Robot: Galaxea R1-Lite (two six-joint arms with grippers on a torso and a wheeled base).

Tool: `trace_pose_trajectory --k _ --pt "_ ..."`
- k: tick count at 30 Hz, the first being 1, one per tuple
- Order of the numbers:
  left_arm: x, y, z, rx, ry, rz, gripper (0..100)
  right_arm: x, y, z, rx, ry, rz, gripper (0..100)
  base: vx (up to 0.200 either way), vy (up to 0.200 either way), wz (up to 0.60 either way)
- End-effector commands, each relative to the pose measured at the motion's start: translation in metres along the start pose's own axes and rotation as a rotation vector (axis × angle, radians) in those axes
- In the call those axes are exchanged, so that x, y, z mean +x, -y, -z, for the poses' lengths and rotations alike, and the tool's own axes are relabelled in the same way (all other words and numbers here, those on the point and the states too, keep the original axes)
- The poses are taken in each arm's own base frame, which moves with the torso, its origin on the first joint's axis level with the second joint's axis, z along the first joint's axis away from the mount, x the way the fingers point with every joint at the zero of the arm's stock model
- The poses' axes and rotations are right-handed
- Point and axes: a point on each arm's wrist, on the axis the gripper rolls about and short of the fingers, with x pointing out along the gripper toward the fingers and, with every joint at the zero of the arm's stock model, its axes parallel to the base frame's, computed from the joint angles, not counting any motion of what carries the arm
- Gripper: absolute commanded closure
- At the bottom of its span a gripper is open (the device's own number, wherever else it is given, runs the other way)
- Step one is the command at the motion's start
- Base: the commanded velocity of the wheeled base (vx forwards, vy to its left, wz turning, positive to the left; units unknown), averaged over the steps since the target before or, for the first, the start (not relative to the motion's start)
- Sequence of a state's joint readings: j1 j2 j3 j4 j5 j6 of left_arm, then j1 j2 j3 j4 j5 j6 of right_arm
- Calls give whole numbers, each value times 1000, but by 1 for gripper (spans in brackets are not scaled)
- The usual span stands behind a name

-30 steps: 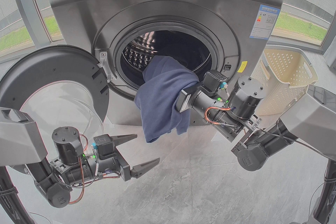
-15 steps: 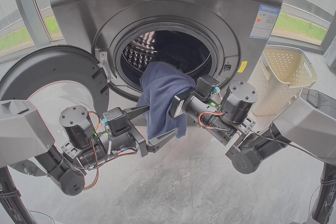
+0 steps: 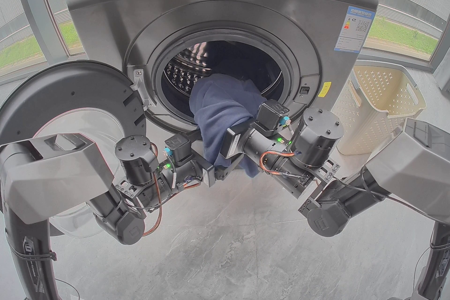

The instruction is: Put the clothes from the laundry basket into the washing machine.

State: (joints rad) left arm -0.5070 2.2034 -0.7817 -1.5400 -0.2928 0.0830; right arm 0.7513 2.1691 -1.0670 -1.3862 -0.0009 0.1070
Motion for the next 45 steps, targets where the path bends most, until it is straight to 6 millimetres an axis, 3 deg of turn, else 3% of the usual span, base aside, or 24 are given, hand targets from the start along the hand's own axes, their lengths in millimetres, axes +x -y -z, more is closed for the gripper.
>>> trace_pose_trajectory --k 1,2,16,17,21,27,31,36,38,45 --pt "17 -6 14 3 11 -58 0 -1 -3 -1 4 1 -6 100 0 0 0" --pt "18 -6 13 1 15 -65 100 -1 -3 -1 4 1 -4 100 0 0 0" --pt "13 -20 -6 7 64 -126 100 -11 3 8 19 -49 31 100 0 0 0" --pt "13 -22 -7 7 66 -130 100 -12 3 9 24 -49 29 0 0 0 0" --pt "10 -26 -14 3 79 -142 100 -20 2 11 27 -85 31 0 0 0 0" --pt "1 -41 -27 -20 109 -193 100 -78 0 26 5 -288 -12 0 0 0 0" --pt "-11 -35 -35 -78 105 -186 100 -112 0 28 -2 -378 -34 0 0 0 0" --pt "-40 -21 -41 -156 52 -174 100 -123 7 21 2 -366 9 0 0 0 0" --pt "-55 -14 -42 -169 20 -158 100 -123 21 16 -3 -338 75 0 0 0 0" --pt "-68 -13 -49 -151 18 -183 100 -136 42 14 19 -317 171 0 0 0 0"
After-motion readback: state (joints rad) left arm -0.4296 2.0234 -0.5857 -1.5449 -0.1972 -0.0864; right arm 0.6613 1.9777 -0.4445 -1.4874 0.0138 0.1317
